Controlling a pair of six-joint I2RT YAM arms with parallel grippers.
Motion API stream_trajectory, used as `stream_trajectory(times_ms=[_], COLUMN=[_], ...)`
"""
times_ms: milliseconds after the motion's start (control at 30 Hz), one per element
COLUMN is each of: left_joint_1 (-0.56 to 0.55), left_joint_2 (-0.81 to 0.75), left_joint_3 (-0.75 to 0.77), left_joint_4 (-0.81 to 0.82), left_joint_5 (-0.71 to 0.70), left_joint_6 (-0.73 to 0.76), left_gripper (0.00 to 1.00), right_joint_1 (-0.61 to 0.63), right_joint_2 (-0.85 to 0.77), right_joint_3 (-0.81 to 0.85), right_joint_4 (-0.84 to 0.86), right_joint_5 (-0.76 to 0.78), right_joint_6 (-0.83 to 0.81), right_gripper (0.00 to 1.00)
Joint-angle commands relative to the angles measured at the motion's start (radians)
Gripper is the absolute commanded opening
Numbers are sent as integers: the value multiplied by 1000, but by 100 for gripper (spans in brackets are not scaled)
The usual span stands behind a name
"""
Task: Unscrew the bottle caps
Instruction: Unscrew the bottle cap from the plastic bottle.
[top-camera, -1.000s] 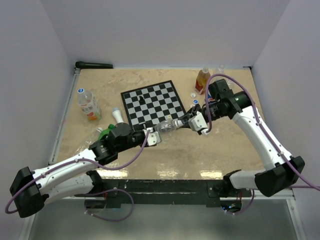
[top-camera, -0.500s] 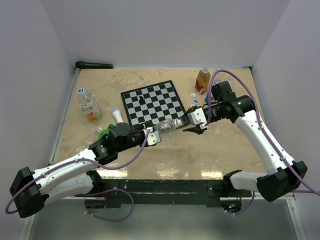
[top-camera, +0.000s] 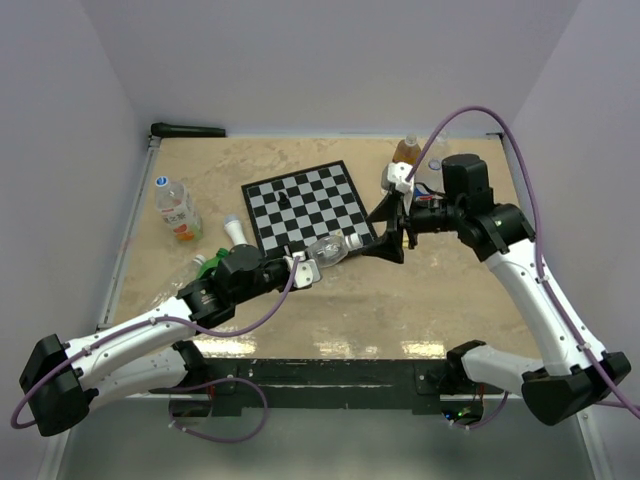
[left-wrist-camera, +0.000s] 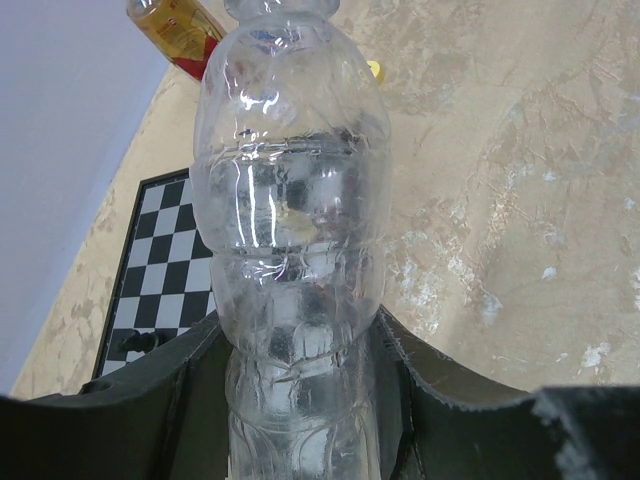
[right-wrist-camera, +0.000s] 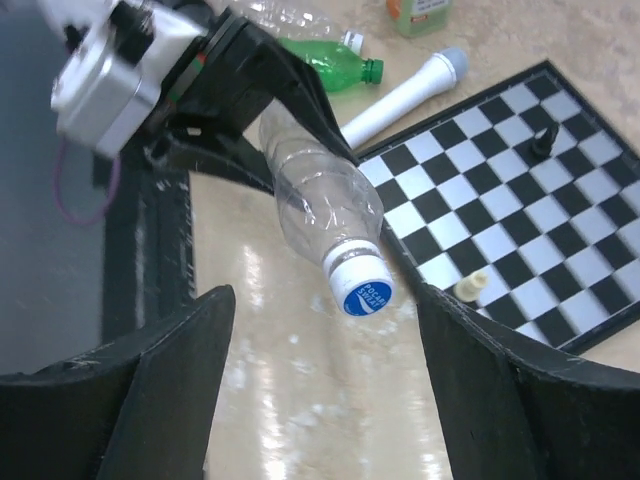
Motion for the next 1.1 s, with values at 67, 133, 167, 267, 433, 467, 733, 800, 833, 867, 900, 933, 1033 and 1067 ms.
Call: stream_trajectory(times_ms=[67, 133, 167, 267, 433, 467, 733, 800, 833, 867, 900, 933, 1033, 1067], left_joint_1=[5, 5, 5, 5, 5, 5, 5, 5, 5, 5, 5, 5, 5, 5], left_joint_2=[-12, -12, -12, -12, -13, -13, -15, -15, -15, -13, -13, -15, -16, -16], left_joint_3=[13, 13, 13, 13, 13, 13, 13, 14, 13, 14, 13, 13, 13, 13], left_joint_4=[29, 29, 29, 29, 29, 29, 29, 29, 29, 29, 29, 29, 29, 29], left_joint_5=[-8, -8, -10, -10, -8, -10, -10, -13, -11, -10, -11, -11, -13, -13], left_joint_6=[-6, -6, -6, -6, -6, -6, -6, -6, -6, -6, -6, -6, -4, -4], left_gripper=[2, 1, 1, 1, 2, 2, 2, 2, 2, 2, 2, 2, 1, 1], right_joint_1=[-6, -6, -6, -8, -6, -8, -6, -8, -6, -8, -6, -6, -6, -8], right_joint_2=[6, 24, 35, 49, 55, 55, 67, 66, 67, 69, 70, 73, 78, 78], right_joint_3=[-88, -102, -102, -107, -125, -128, -137, -139, -139, -140, -139, -137, -134, -133], right_joint_4=[245, 269, 269, 279, 280, 280, 251, 249, 249, 248, 245, 242, 240, 239], right_joint_5=[59, 56, 55, 49, 42, 42, 22, 18, 16, 16, 18, 18, 6, 4], right_joint_6=[657, 694, 699, 716, 726, 726, 714, 711, 711, 708, 708, 703, 694, 690], right_gripper=[78, 77, 77, 76, 72, 71, 60, 56, 53, 51, 48, 46, 35, 33])
